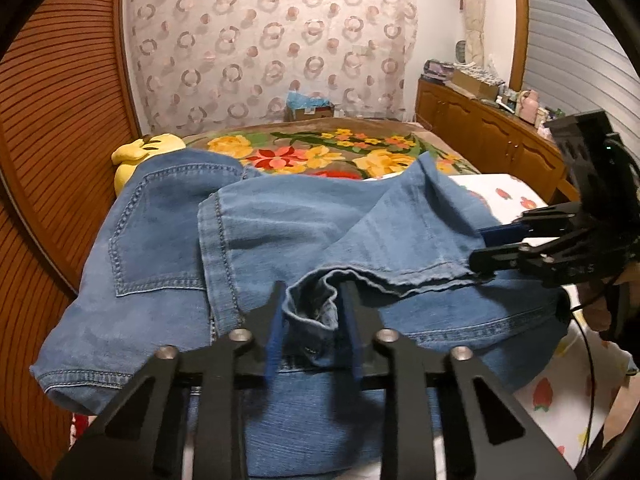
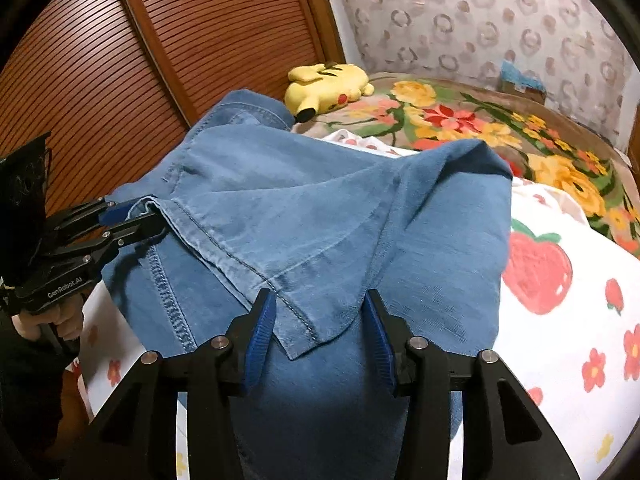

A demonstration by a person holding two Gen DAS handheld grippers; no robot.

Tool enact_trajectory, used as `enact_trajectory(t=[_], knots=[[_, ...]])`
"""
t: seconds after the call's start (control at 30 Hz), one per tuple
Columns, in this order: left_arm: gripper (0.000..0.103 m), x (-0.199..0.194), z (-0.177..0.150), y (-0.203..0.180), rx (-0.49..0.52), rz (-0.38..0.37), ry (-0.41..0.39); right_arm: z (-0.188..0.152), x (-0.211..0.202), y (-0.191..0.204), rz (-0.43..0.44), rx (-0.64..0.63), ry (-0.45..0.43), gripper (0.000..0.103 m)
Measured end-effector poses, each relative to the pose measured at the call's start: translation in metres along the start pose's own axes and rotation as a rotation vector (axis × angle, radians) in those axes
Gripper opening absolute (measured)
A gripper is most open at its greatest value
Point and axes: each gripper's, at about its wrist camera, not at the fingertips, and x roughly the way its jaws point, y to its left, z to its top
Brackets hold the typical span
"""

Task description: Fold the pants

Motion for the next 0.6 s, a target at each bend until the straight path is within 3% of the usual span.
enact_trajectory(t=[0.03,0.13,0.47,0.6], knots=[[0.015,-0.002,0.002,0.000,0.002,-0.006,-0.004,0.003,0.001,0.000,0.008,-0.005,0.002,0.012],[0.010,-0.013,0.004,-0.004,0.005,-0.032,-0.023,0.008,-0.007,-0.003,0.023,-0.018,-0.029,0.004],[0.009,-0.074,0.008,-0.012,-0.024,-0.116,-0.137,0.066,-0.070,0.026,-0.028,-0.160,-0.223,0.001],[0.009,-0.093,0.001,-0.010,-0.050,-0.115,-0.166,0.086,-0.073,0.045,-0.019,-0.218,-0.249,0.001]])
